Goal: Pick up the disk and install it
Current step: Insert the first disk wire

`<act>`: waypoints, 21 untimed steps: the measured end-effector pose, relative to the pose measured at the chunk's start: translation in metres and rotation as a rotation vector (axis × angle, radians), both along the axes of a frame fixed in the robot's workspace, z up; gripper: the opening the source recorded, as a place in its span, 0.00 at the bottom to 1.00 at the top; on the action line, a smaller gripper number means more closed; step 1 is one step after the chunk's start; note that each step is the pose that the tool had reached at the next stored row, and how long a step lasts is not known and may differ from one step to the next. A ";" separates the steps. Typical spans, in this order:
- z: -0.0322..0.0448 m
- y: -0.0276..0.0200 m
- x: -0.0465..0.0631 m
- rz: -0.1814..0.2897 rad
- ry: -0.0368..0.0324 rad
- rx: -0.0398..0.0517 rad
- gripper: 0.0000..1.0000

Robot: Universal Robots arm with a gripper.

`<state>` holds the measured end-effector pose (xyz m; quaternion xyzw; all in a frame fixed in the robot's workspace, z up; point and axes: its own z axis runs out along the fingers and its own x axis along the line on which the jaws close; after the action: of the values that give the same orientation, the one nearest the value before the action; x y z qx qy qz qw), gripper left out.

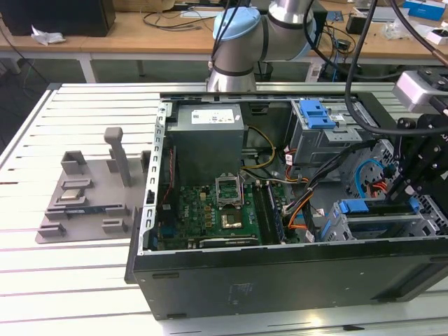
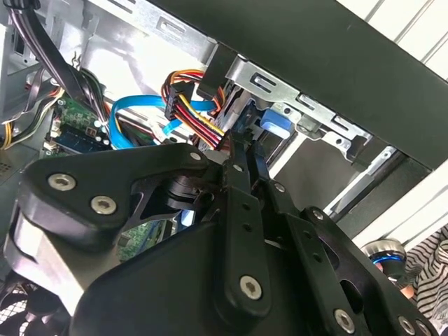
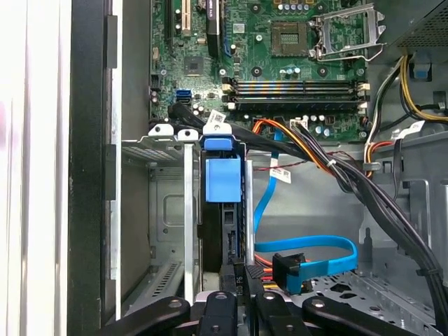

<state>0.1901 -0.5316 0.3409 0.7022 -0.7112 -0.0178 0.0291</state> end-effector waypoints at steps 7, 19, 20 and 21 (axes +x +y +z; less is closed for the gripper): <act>-0.0061 -0.0004 0.000 0.000 0.0034 -0.0002 0.17; 0.0423 0.0001 0.000 0.000 0.0034 0.0002 0.11; 0.0456 0.0002 0.000 0.000 0.0034 0.0001 0.11; 0.0470 0.0002 0.000 0.000 0.0034 0.0001 0.11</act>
<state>0.1901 -0.5313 0.3879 0.7021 -0.7112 -0.0190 0.0303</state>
